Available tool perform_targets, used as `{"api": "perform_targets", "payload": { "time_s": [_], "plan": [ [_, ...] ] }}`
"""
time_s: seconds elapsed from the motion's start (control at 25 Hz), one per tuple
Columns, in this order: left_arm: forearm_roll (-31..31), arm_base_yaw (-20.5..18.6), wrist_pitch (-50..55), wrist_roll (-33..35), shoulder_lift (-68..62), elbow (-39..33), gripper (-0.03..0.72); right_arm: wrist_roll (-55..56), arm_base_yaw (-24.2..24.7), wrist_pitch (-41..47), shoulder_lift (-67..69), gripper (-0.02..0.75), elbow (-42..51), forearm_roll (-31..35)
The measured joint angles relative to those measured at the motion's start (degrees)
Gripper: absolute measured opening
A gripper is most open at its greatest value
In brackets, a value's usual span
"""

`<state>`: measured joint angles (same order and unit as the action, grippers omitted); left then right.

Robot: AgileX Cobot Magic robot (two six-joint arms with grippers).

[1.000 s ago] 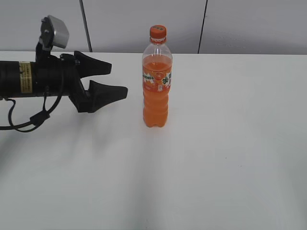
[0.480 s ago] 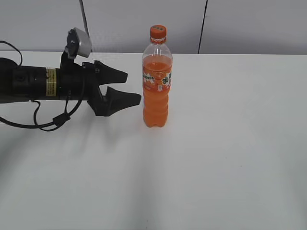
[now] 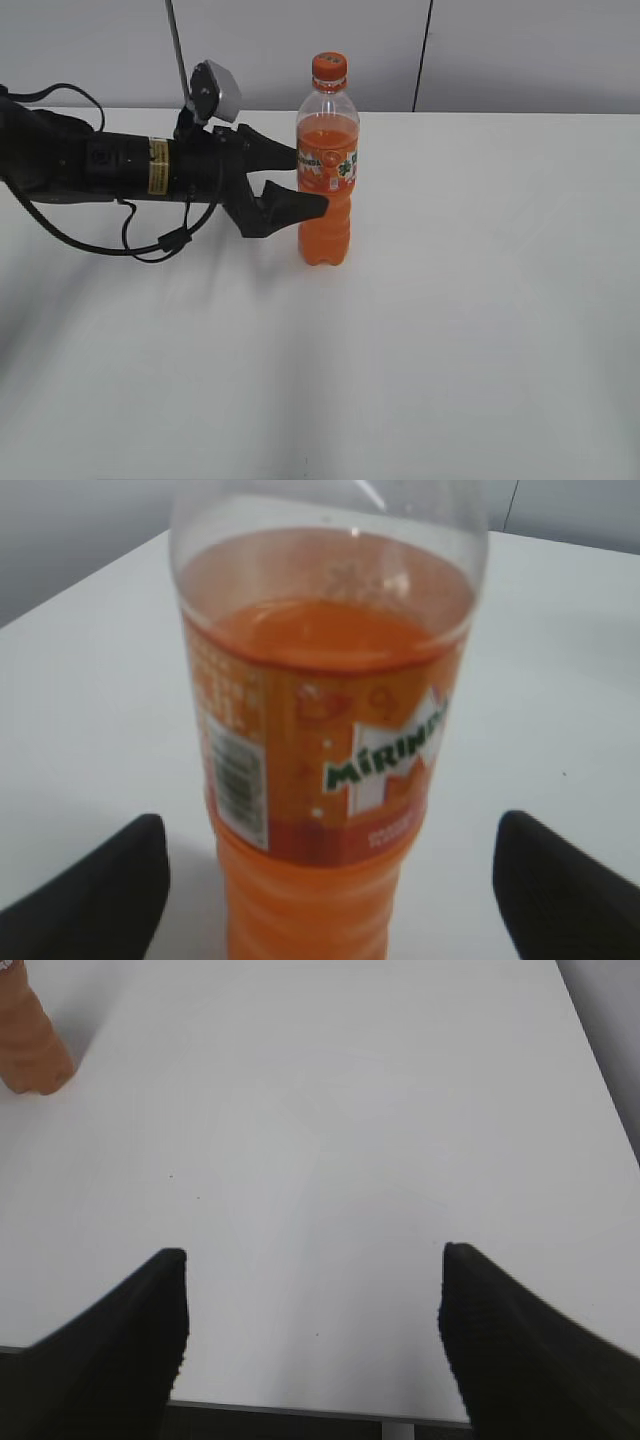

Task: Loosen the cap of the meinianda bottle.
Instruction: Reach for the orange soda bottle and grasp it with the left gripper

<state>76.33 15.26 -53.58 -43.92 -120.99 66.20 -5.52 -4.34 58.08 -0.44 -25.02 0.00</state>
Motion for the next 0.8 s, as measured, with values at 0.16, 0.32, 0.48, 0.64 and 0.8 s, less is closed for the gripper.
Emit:
{"api": "perform_targets", "payload": {
  "time_s": [0.16, 0.32, 0.48, 0.64, 0.8],
  "plan": [
    [-0.3, 0.9, 0.9, -0.1, -2.1, 2.6, 0.593, 0.0, 0.0, 0.0, 0.0, 0.585, 0.0, 0.0],
    [-0.4, 2.1, 1.7, -0.2, -3.4, 4.0, 0.593, 0.0, 0.0, 0.0, 0.0, 0.585, 0.0, 0.0],
    [-1.4, 3.2, 2.4, -0.2, -4.5, 5.3, 0.593, 0.0, 0.0, 0.0, 0.0, 0.585, 0.0, 0.0],
    [-3.9, 3.8, 2.8, -0.2, -5.9, 6.0, 0.590, 0.0, 0.0, 0.0, 0.0, 0.585, 0.0, 0.0],
    [-4.3, 3.8, 3.2, -0.3, -6.1, 6.0, 0.538, 0.0, 0.0, 0.0, 0.0, 0.585, 0.0, 0.0]
  ]
}}
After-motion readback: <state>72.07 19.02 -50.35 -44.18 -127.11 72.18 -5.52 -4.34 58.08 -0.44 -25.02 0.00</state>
